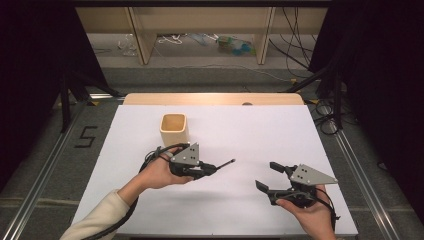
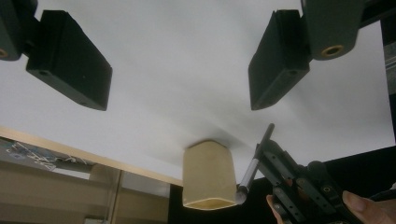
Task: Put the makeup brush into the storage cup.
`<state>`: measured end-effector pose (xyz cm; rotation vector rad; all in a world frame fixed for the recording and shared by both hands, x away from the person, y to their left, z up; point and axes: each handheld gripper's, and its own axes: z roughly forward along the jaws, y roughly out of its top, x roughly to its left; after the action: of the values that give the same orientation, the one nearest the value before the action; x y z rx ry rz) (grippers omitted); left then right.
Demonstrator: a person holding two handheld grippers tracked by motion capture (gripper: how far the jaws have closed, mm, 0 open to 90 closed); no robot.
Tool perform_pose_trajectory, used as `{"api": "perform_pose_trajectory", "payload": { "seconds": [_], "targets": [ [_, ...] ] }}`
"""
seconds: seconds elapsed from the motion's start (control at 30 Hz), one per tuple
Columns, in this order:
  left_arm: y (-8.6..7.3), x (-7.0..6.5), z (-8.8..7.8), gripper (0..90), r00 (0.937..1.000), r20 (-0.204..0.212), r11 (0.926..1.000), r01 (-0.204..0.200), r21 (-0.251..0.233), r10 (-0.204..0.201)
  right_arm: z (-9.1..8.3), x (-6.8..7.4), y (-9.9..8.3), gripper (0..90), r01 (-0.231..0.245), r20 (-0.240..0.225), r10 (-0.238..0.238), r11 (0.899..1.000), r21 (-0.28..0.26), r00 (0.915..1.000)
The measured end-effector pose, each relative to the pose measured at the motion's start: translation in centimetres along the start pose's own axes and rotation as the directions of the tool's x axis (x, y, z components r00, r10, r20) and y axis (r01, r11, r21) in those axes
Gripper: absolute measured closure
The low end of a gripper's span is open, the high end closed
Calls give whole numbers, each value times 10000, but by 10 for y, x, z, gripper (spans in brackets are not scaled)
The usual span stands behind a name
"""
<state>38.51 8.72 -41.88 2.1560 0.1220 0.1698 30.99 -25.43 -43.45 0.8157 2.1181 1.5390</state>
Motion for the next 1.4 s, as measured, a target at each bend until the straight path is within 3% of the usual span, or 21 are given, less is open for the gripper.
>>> {"api": "perform_pose_trajectory", "payload": {
  "seconds": [0.93,1.4],
  "targets": [
    [-5,0,-2,836,9981,-177,9946,565,-870,-583,-1,0,0,227,28,13,-28,10000,35,10000],
    [-7,0,-6,836,9942,-509,9847,864,-1511,-951,-1,2,1,226,-178,-171,179,9998,80,9997]
  ]
}}
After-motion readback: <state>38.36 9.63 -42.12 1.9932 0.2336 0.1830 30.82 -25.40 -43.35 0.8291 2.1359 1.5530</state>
